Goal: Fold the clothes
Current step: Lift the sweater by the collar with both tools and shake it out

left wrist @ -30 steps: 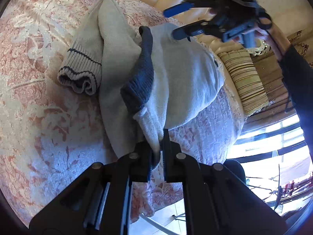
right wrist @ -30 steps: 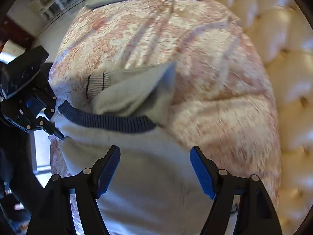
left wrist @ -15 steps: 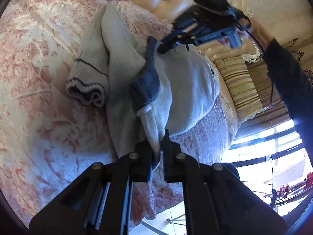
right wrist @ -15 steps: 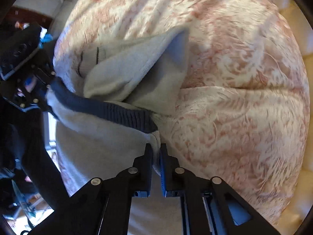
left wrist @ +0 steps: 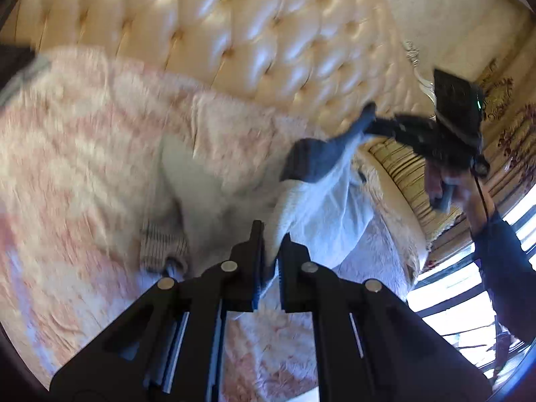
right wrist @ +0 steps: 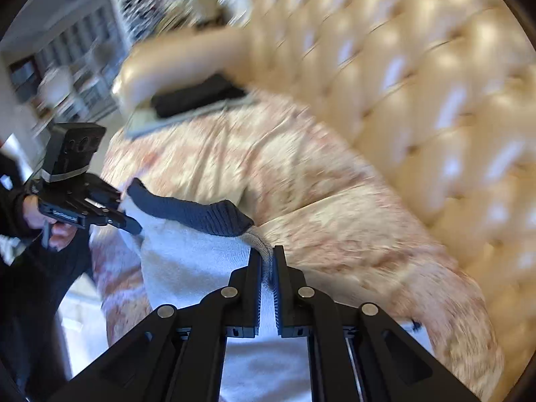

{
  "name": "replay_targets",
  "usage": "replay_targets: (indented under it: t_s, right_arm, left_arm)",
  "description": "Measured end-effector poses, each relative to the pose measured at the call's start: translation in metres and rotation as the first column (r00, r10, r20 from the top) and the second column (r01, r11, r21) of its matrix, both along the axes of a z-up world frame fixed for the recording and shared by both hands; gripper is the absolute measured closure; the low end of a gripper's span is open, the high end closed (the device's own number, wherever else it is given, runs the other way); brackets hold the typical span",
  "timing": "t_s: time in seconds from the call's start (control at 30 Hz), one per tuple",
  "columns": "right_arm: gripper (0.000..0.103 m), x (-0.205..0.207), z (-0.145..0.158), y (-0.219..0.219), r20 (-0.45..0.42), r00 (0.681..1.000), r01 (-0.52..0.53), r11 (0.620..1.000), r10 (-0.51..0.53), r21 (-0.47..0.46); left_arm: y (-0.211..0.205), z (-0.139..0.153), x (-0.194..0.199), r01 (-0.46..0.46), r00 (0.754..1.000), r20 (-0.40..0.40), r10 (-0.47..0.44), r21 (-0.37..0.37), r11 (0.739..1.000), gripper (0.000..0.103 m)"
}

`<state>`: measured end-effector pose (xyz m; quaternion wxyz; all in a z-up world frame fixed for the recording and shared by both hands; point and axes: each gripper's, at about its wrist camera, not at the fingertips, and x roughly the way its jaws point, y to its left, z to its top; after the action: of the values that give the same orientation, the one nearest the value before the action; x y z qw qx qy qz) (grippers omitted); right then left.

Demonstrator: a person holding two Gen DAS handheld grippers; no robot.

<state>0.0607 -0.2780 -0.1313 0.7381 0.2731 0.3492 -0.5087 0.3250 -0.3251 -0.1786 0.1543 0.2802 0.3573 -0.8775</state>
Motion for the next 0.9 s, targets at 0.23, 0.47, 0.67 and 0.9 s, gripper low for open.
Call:
replay_targets:
  t_s: [0.23, 0.47, 0.67, 0.9]
  right_arm:
    - [0.098, -0.014, 0.088, 0.054, 0.031, 0.957, 0.285, 0.915, -0.288, -0.285]
    - [0.098, 0.014, 0.226, 0.092, -0.028, 0.892, 0.361, 0.748, -0.452, -0.557]
    - [0.098, 0.065, 0.317, 0.125, -0.023, 0.861, 0.351, 0.628, -0.508, -0.695]
    - [0.098, 0.139, 0.373, 0.171, -0.018, 0.873, 0.301, 0.567, -0.488, -0.767]
  left_arm:
    - [0.007, 0.115, -0.024, 0.025, 0.998, -0.047, -0.039, -0.27, 0.962, 0.095]
    - [0.024, 0.253, -0.012, -0.028, 0.992, -0.124, -0.04, -0.504, 0.863, 0.096]
    - [0.053, 0.335, 0.026, -0.1, 0.98, -0.198, -0.028, -0.608, 0.788, 0.096]
    - [0.087, 0.394, 0.086, -0.144, 0.968, -0.25, -0.037, -0.664, 0.734, 0.096]
